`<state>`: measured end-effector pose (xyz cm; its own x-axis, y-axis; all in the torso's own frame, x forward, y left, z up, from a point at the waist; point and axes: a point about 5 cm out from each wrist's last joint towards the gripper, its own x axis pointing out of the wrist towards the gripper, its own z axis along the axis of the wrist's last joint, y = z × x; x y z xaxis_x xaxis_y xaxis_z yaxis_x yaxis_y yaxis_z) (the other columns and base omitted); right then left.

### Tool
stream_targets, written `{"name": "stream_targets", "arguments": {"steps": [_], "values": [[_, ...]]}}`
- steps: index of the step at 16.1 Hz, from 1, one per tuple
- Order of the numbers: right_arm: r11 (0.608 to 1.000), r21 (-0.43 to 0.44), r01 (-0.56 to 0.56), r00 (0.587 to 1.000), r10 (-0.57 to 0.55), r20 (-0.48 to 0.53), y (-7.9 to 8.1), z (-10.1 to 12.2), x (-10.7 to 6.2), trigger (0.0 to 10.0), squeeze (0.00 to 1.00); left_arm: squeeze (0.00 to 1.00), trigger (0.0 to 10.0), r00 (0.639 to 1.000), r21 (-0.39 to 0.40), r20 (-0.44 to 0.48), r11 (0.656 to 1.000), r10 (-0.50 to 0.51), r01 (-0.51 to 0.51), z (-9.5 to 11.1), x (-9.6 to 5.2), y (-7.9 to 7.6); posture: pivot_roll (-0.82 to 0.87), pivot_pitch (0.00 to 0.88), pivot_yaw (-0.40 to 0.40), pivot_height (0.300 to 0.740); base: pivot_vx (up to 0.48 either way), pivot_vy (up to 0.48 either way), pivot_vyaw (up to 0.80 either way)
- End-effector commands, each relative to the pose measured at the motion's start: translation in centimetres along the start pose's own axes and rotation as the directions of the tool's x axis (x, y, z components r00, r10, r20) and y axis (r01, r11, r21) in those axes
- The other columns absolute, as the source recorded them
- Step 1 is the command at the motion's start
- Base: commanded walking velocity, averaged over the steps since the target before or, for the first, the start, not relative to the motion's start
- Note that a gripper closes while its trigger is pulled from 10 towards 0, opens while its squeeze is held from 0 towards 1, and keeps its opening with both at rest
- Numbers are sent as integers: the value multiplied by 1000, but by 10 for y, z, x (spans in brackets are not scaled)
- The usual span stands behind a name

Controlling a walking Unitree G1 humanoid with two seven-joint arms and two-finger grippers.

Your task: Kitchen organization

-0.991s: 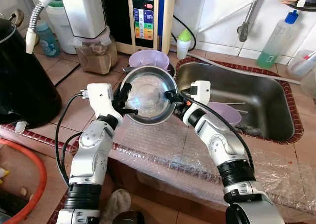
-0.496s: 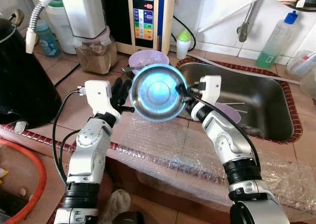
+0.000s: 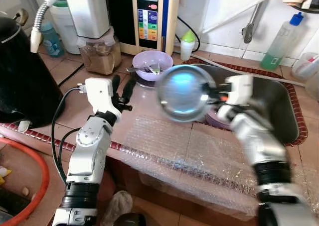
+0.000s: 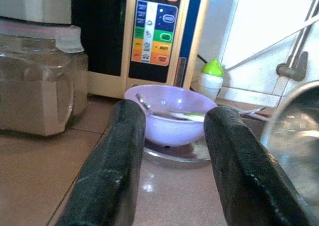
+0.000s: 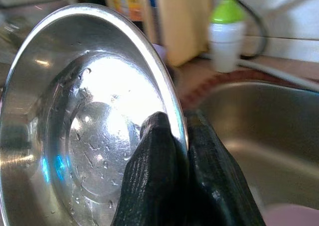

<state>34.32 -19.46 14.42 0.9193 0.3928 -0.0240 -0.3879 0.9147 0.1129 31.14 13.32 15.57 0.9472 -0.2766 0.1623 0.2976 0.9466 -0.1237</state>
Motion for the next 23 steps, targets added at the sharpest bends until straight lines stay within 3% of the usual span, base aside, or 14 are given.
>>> {"name": "stream_targets", "arguments": {"steps": [1,3,5,7,8,9,11,12,13,14,15,19,23], "values": [[999,-19,27,1000,-27,12,-9,6,-1,0,0,1000,10000,1000,25,14,1000,10,-11,4,0,3,53,0,22,740,0,0,0],[985,-60,162,986,-164,-32,-26,2,-3,0,0,1000,10000,1000,39,-2,999,15,-15,2,-1,5,48,0,30,740,0,0,0],[963,-82,257,964,-261,-47,-34,-2,-4,0,0,1000,10000,1000,47,-16,999,9,-8,-1,-3,2,48,0,36,740,0,0,0],[908,-54,415,905,-418,-84,-41,-15,-5,0,0,1000,10000,996,68,-94,998,1,5,-14,-8,-1,49,0,40,740,0,0,0],[896,-42,442,891,-444,-97,-41,-19,-5,0,0,1000,10000,993,69,-116,998,1,7,-18,-9,-1,49,0,40,740,0,0,0],[849,7,528,842,-522,-136,-39,-33,-6,0,0,1000,10000,990,77,-140,997,-13,24,-25,-13,-3,51,0,42,740,0,0,0],[807,65,586,802,-567,-190,-31,-49,-3,0,0,1000,10000,986,84,-166,996,-14,28,-31,-17,-4,56,0,42,740,0,0,0],[800,79,594,795,-570,-209,-28,-54,-2,6510,0,1000,10000,985,89,-174,996,-14,29,-33,-18,-3,56,0,42,740,0,0,0],[795,91,599,789,-568,-233,-23,-59,-1,10000,47,1000,10000,983,93,-184,995,-12,29,-35,-19,-3,56,0,41,740,0,0,0],[796,97,597,790,-563,-243,-20,-62,0,10000,161,1000,10000,982,94,-190,995,-8,27,-36,-19,-3,57,0,41,740,0,0,0],[795,102,598,789,-562,-249,-18,-64,1,10000,1000,1000,10000,982,95,-191,995,-6,25,-36,-19,-4,58,0,40,740,0,0,0],[775,142,616,778,-571,-260,-15,-68,2,10000,1000,1000,10000,980,104,-193,994,53,-34,-34,-16,10,55,0,43,740,0,0,0],[787,136,602,792,-568,-222,-13,-67,-2,10000,1000,1000,10000,975,121,-211,992,67,-42,-33,-9,13,42,0,54,740,0,0,0]]}}
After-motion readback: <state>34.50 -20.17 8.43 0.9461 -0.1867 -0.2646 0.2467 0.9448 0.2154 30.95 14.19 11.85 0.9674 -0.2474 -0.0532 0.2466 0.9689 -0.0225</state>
